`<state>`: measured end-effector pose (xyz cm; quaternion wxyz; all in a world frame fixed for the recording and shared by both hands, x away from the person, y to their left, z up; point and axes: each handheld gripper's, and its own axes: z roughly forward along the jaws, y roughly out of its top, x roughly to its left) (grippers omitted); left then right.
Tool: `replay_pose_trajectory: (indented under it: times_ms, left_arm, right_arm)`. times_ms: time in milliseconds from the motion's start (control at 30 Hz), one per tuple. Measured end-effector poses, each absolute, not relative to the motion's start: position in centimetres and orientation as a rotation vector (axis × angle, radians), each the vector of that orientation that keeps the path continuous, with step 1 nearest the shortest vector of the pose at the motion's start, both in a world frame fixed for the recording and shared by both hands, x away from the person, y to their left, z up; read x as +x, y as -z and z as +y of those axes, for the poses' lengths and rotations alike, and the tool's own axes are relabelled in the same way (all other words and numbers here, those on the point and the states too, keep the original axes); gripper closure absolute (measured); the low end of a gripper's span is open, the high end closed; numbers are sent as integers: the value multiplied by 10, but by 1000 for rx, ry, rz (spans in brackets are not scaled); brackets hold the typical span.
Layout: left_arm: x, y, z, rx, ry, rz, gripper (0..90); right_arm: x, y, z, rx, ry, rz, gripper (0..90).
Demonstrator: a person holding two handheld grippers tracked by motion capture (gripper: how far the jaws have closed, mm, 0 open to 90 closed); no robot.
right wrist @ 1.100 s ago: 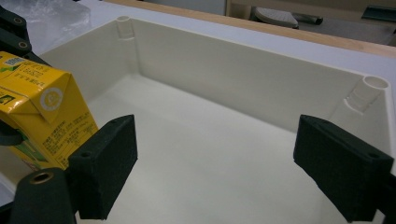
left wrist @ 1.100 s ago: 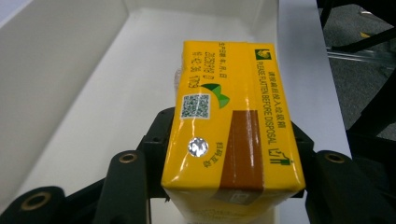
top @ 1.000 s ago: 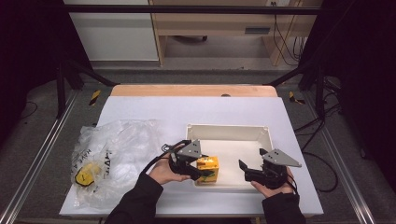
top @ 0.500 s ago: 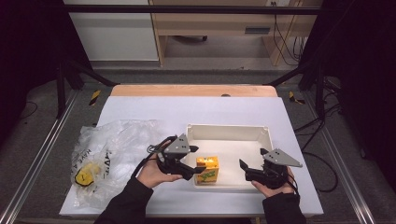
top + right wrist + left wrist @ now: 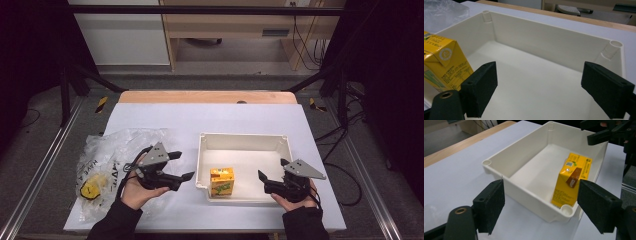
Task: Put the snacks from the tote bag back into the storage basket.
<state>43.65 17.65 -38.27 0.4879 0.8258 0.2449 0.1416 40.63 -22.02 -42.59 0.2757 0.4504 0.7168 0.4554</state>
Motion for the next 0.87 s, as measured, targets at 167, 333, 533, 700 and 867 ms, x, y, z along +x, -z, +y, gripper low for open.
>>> replay_pose_trajectory:
  times_ms: [167,333,533,700,867]
  left_arm:
    - [430,392,205,1978,-398,687,217]
    - [422,398,235,1936,-467,781,218]
    - [413,405,268,1882,-526,882,221]
    - [403,413,297,1846,-572,948,222]
    - [396,422,324,1790,-620,1022,231]
  right_arm:
    - [406,426,-222,1217,-1216,1920,138]
    - [406,425,-224,1224,-1210,1913,139]
    - [405,424,-227,1227,-1212,1906,138]
    - [406,425,-228,1227,-1205,1915,138]
    - [405,424,-228,1227,-1207,1914,138]
